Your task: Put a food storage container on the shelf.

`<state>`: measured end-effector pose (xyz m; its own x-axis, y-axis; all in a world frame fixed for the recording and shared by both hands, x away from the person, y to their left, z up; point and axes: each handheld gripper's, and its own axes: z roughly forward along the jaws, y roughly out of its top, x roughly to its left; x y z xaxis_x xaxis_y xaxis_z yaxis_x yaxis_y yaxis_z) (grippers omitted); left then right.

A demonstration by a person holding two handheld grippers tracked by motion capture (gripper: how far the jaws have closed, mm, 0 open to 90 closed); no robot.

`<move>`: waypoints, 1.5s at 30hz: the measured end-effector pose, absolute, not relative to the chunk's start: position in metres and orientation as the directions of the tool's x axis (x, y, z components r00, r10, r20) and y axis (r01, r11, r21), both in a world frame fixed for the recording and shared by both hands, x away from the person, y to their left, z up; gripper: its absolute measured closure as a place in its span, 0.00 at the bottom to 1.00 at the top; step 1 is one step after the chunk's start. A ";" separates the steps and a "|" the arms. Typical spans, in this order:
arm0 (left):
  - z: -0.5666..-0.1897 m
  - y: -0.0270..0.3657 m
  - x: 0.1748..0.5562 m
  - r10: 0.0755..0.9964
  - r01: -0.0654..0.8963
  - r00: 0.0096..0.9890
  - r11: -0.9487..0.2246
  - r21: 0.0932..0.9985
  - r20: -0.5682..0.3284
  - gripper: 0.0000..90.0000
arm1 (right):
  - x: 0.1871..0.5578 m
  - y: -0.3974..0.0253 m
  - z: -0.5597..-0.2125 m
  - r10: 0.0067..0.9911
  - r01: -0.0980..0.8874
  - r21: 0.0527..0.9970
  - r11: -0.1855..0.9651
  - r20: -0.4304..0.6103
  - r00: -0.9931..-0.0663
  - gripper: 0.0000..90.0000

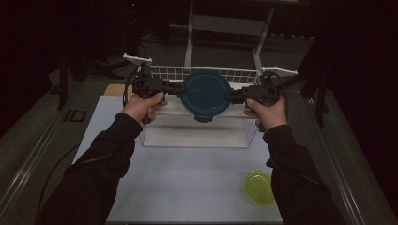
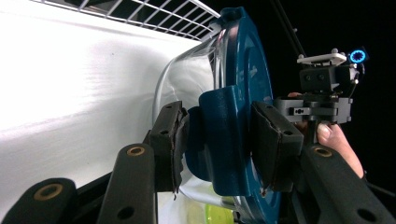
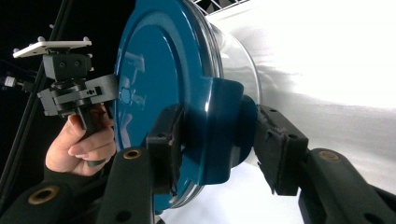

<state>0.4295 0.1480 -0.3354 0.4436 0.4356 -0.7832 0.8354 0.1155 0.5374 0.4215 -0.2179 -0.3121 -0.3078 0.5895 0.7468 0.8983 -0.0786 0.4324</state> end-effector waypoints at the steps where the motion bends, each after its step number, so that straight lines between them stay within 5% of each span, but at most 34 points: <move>1: -0.336 0.148 0.430 0.438 0.836 0.441 0.117 0.536 -0.783 0.61 | 0.423 -0.218 -0.313 0.588 0.901 0.426 -0.079 0.750 -0.303 0.58; 10: -0.341 0.148 0.437 0.466 0.841 0.411 0.138 0.523 -0.783 0.59 | 0.433 -0.216 -0.317 0.593 0.906 0.412 -0.098 0.755 -0.279 0.55; 23: -0.325 0.156 0.422 0.533 0.765 0.478 0.136 0.629 -0.698 0.56 | 0.420 -0.205 -0.292 0.699 0.828 0.561 -0.021 0.600 -0.388 0.55; 35: -0.310 0.159 0.382 0.555 0.693 0.570 0.071 0.718 -0.606 0.52 | 0.389 -0.210 -0.286 0.670 0.769 0.640 0.016 0.564 -0.483 0.57; 45: -0.317 0.155 0.352 0.496 0.636 0.666 0.013 0.772 -0.557 0.25 | 0.350 -0.200 -0.293 0.619 0.729 0.680 0.084 0.538 -0.573 0.59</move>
